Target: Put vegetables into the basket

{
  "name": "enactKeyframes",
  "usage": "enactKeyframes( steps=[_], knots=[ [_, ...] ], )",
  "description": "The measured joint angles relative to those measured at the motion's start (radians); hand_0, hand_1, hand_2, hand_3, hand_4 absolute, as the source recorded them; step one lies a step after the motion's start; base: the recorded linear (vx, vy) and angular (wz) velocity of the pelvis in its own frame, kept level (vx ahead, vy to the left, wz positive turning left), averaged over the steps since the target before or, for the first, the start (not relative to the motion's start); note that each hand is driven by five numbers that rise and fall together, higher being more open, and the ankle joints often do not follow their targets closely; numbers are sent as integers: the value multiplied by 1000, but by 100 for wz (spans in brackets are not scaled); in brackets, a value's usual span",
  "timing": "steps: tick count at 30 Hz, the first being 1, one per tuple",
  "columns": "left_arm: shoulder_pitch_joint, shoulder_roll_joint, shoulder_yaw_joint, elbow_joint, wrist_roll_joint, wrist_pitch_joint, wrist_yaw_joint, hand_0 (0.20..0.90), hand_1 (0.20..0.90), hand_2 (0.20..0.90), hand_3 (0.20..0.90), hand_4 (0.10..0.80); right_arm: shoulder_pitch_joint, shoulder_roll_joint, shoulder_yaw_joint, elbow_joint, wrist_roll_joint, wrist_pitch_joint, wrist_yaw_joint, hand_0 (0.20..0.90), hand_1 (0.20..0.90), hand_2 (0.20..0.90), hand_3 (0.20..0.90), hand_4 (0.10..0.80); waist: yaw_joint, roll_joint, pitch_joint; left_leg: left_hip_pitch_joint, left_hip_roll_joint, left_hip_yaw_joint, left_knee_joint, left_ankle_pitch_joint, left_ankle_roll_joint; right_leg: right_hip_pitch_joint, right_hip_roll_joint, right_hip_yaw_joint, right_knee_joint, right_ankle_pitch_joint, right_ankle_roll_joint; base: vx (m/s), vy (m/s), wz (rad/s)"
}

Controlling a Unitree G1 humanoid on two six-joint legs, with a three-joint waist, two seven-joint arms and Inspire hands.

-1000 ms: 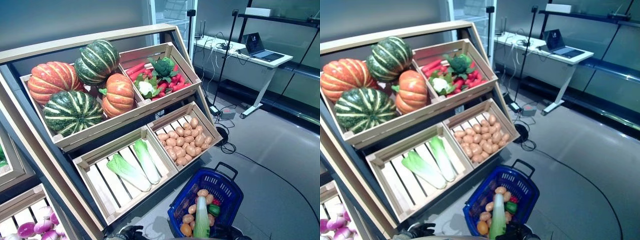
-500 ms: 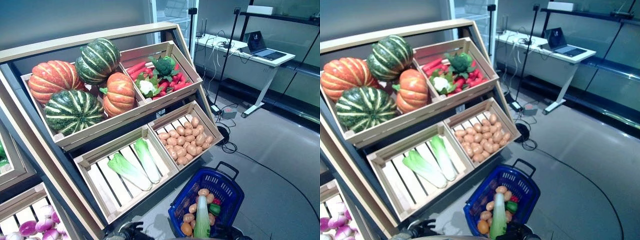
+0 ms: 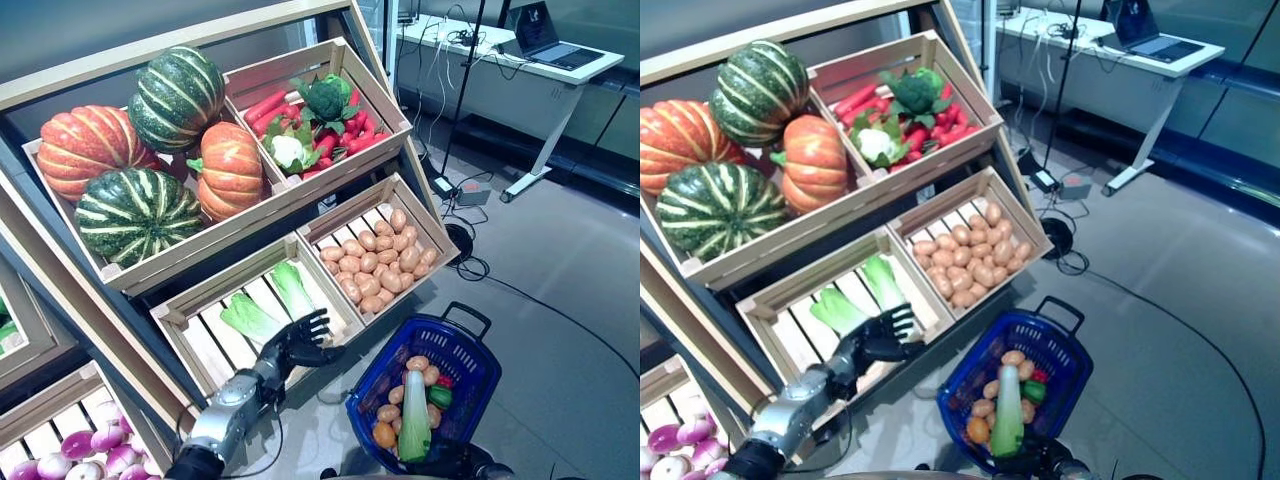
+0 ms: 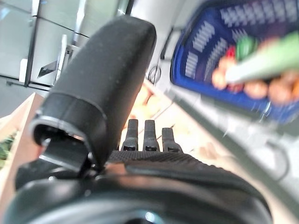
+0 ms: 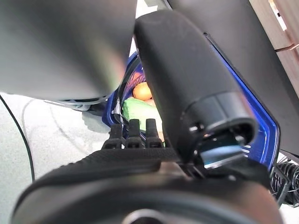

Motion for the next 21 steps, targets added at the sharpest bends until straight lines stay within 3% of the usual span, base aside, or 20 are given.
enactKeyframes(
  steps=[6, 12, 16, 18, 21],
  knots=[
    [-29, 166, 16, 30, 222, -1, 124, 900, 900, 900, 900, 800, 2, -17, 0, 0, 13, -23, 0, 900, 900, 900, 900, 800, 4, 26, 16, -20, 0, -14, 0, 4, -5, -14, 0, -9, 0, -1, -1, -17, 10, 6],
    [-33, 207, 13, 90, 381, 4, 203, 900, 900, 900, 900, 800, -8, -42, 2, -1, 35, -46, 1, 900, 900, 900, 900, 800, 12, 49, 49, -67, -2, -35, 6, 17, -5, -55, -1, -32, 10, 3, -3, -125, 49, 13],
    [-147, 257, -45, 139, 508, 2, 299, 900, 900, 900, 900, 800, -87, -72, 7, 7, 37, -54, 4, 900, 900, 900, 900, 800, 28, 50, 146, -164, -1, -57, 50, 31, -6, -131, -2, -45, 36, 13, -11, -212, -29, 14],
    [-230, 329, -95, 160, 621, -13, 396, 900, 900, 900, 900, 800, -154, -90, 14, 3, 57, -63, 5, 900, 900, 900, 900, 800, 27, 38, 226, -250, 2, -82, 117, 32, -12, -213, -8, -61, 114, -2, -23, -129, -50, 19],
    [-310, 376, -97, 171, 686, -37, 517, 900, 900, 900, 900, 800, -211, -101, 16, 1, 87, -78, 5, 900, 900, 900, 900, 800, 33, 15, 314, -305, 9, -86, 155, 34, -16, -292, -12, -63, 209, -31, -34, -105, -53, 7]
  ],
)
